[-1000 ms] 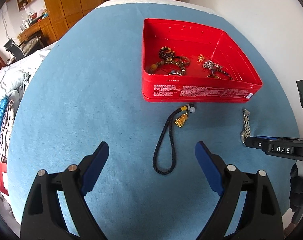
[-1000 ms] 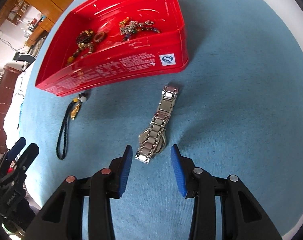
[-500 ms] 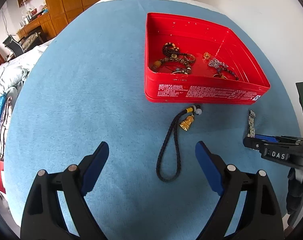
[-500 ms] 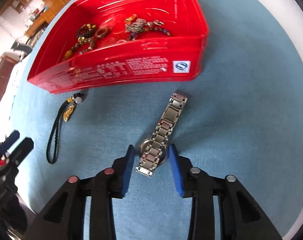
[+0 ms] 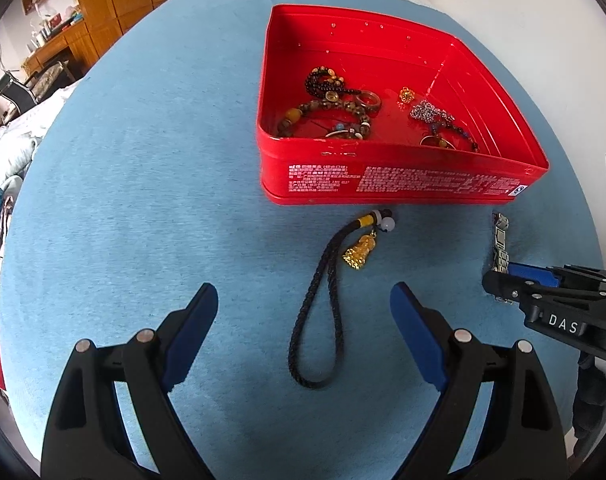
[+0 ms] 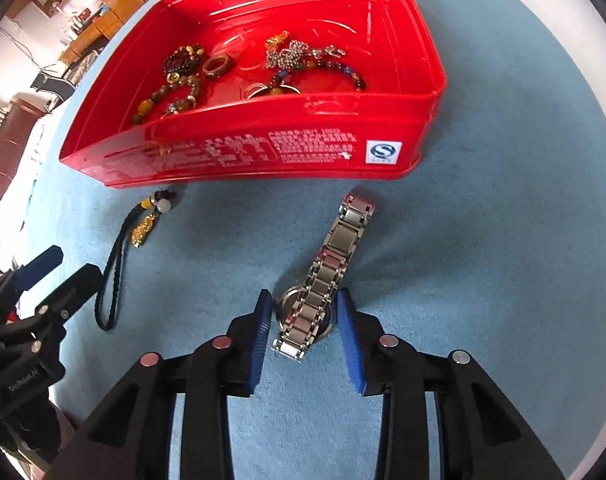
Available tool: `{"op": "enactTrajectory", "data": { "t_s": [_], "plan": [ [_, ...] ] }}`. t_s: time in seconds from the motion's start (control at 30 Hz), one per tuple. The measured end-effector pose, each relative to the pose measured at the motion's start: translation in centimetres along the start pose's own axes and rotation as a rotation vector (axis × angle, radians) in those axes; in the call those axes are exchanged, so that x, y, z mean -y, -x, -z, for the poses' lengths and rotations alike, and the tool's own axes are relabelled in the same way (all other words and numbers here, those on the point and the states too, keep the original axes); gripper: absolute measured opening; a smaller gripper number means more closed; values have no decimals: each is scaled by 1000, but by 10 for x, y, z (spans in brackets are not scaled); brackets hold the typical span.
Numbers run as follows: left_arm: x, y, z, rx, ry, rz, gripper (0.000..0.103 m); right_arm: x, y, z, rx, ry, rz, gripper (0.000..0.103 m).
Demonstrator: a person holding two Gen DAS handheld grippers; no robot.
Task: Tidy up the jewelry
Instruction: 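Grasp the black cord pendant with the left tool while the right tool grasps the steel watch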
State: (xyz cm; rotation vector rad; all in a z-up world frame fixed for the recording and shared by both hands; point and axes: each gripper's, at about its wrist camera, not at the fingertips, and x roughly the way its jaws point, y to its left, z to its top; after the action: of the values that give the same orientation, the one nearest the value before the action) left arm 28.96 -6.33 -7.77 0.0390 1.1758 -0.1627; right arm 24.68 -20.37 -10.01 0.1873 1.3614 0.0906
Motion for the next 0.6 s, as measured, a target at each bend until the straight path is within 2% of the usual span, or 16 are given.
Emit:
{"op": "enactTrajectory", "data": {
  "t_s": [0.17,0.27,0.47,0.6],
  "plan": [
    [-1,-1,-5,1,6,9,87,-17,-2,3,39,86,52,31],
    [2,-2,-9,-3,3,28,87,-20,2,11,45,133,48,31],
    [13,-17,-17,-36,-28,55,70,-10,7,14,31,127,20,31],
    [19,-28,-23,-57,-42,61,57,-9,-3,-1,24,132,18,31]
  ]
}}
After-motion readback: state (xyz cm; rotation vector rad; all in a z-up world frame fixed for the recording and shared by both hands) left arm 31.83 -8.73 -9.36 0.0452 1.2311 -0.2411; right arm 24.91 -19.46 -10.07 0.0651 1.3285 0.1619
